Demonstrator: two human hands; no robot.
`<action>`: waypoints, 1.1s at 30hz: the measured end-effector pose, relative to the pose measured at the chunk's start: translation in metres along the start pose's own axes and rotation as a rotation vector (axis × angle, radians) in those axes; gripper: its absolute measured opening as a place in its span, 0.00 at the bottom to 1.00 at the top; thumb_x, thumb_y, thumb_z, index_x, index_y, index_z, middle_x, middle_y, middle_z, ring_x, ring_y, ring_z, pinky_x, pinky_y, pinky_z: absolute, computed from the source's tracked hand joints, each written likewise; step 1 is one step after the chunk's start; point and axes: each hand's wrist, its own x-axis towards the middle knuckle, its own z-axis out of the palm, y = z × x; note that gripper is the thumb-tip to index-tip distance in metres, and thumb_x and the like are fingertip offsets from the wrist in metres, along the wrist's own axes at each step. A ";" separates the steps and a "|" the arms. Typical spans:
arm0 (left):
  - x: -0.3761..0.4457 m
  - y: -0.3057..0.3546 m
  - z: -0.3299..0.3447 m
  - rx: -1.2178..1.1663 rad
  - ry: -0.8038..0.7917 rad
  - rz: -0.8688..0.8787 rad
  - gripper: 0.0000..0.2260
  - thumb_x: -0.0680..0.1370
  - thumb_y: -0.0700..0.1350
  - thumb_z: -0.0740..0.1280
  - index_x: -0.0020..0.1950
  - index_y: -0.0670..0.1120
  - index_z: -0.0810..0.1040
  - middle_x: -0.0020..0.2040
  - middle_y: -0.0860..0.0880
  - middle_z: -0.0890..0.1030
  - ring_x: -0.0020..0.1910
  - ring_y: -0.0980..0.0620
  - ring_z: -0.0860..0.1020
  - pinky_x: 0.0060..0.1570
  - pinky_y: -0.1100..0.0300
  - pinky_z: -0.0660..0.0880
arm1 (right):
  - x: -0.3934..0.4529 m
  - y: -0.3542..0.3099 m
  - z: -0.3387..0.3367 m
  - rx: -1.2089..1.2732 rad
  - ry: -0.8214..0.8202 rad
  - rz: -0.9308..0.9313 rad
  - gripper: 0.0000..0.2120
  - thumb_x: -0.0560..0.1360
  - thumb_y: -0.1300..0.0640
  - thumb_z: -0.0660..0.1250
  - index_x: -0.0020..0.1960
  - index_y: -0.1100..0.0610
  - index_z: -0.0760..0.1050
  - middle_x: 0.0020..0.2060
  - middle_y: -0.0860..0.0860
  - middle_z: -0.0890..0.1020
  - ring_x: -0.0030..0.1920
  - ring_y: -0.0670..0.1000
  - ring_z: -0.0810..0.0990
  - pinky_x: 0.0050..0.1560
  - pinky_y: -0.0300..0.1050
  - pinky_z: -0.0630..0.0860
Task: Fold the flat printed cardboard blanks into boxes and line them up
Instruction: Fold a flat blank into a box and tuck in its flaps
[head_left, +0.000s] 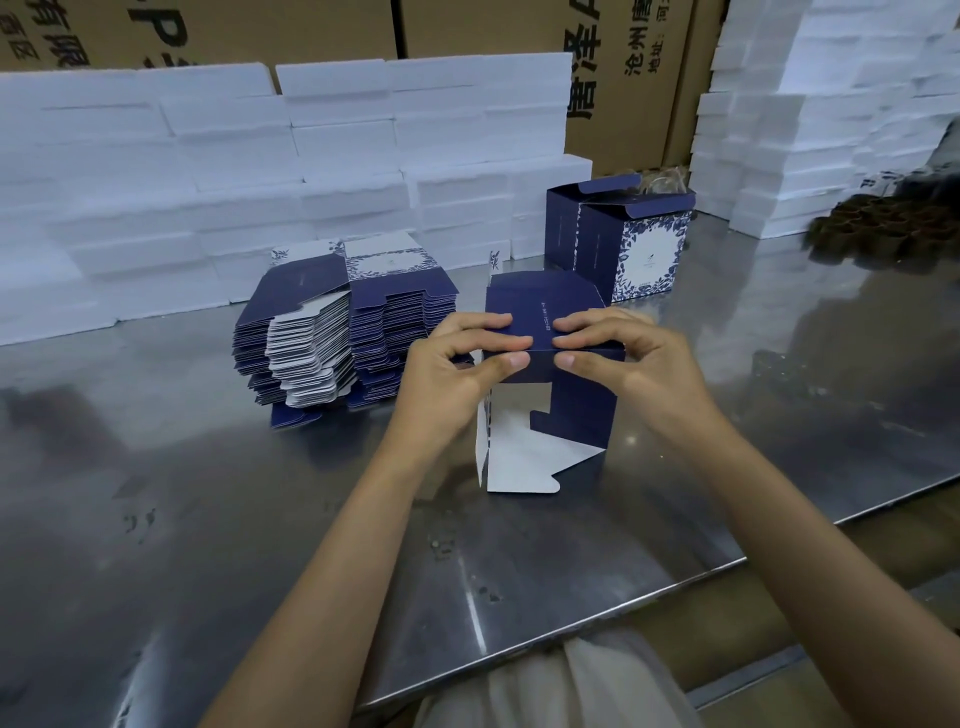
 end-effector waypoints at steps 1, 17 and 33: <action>0.000 0.000 -0.001 0.006 -0.007 0.001 0.08 0.74 0.38 0.75 0.51 0.47 0.86 0.60 0.49 0.81 0.58 0.62 0.78 0.56 0.69 0.74 | 0.001 0.000 0.001 -0.003 -0.004 -0.006 0.10 0.70 0.67 0.77 0.49 0.56 0.85 0.52 0.54 0.85 0.63 0.54 0.78 0.68 0.43 0.71; 0.000 -0.016 -0.016 -0.164 0.252 -0.078 0.12 0.78 0.37 0.70 0.56 0.53 0.84 0.55 0.54 0.85 0.55 0.59 0.82 0.57 0.61 0.78 | -0.014 0.015 -0.008 0.132 0.106 0.241 0.43 0.66 0.39 0.79 0.77 0.39 0.64 0.76 0.40 0.67 0.75 0.38 0.65 0.72 0.39 0.67; -0.025 -0.022 0.002 -0.058 -0.344 -0.634 0.09 0.81 0.42 0.68 0.60 0.41 0.77 0.38 0.47 0.84 0.27 0.56 0.73 0.19 0.64 0.65 | 0.009 -0.005 0.001 -0.013 -0.076 0.163 0.31 0.67 0.39 0.74 0.69 0.42 0.74 0.65 0.40 0.78 0.64 0.41 0.79 0.60 0.37 0.77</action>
